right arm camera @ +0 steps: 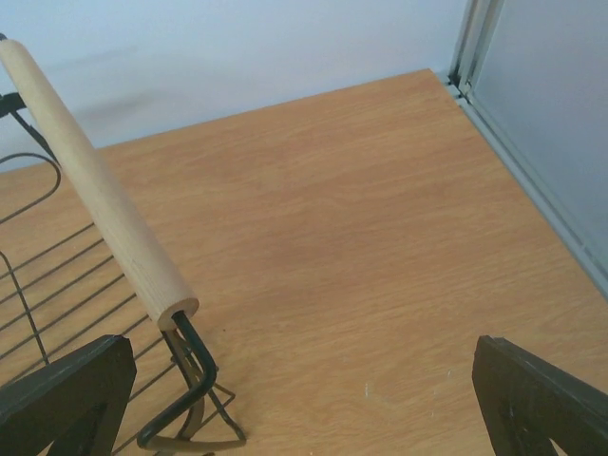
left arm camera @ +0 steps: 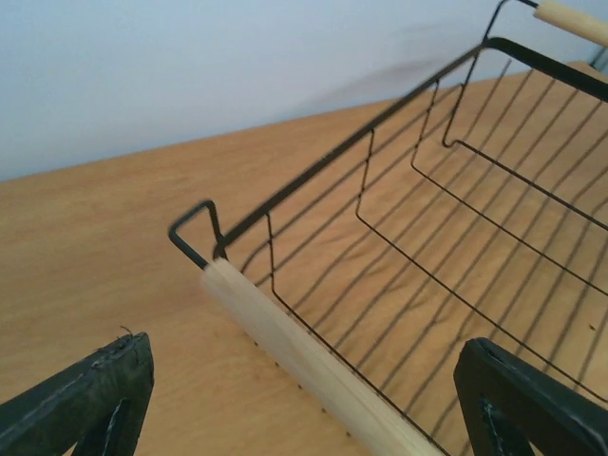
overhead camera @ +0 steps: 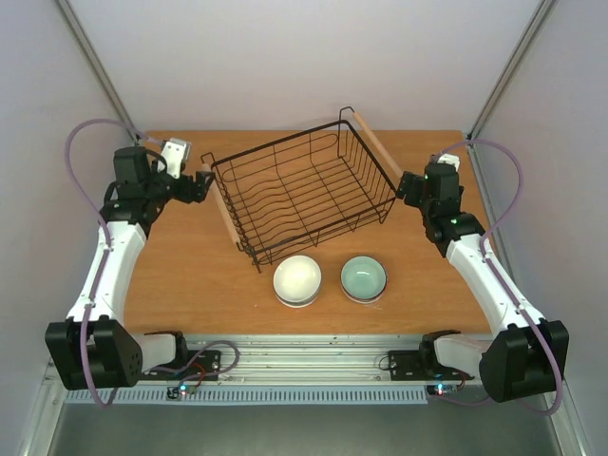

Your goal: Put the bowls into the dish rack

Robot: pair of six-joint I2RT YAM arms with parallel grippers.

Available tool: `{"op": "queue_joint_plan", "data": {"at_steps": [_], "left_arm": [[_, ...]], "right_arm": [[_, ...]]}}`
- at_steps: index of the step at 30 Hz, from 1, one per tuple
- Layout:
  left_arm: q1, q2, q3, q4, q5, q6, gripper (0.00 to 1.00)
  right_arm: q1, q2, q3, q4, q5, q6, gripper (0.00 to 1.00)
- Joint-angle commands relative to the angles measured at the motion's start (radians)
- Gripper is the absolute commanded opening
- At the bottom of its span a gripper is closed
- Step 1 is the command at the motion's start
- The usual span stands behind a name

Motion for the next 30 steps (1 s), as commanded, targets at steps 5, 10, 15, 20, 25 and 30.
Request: {"op": "queue_joint_plan", "data": {"at_steps": [5,10,15,20,25,30], "left_arm": [[-0.003,-0.034,-0.017,-0.214,0.111,0.055,0.87],[-0.003,-0.062,-0.044,-0.256,0.110,0.072,0.87],[-0.007,-0.028,-0.038,-0.308,0.123,0.071,0.86],[-0.010,0.014,-0.057,-0.269,0.130,0.070,0.86],[-0.013,0.091,-0.032,-0.290,0.172,0.069,0.82],[-0.017,0.104,-0.041,-0.261,0.106,0.065,0.79]], "right_arm": [[0.024,-0.028,0.035,-0.065,-0.010,0.038,0.99],[0.027,-0.036,0.025,-0.083,-0.041,0.058,0.98],[0.029,-0.040,0.008,-0.078,-0.056,0.071,0.99],[0.029,-0.034,-0.008,-0.070,-0.076,0.079,0.98],[0.030,-0.028,-0.019,-0.064,-0.106,0.083,0.99],[0.034,-0.022,-0.032,-0.044,-0.156,0.086,0.98]]}}
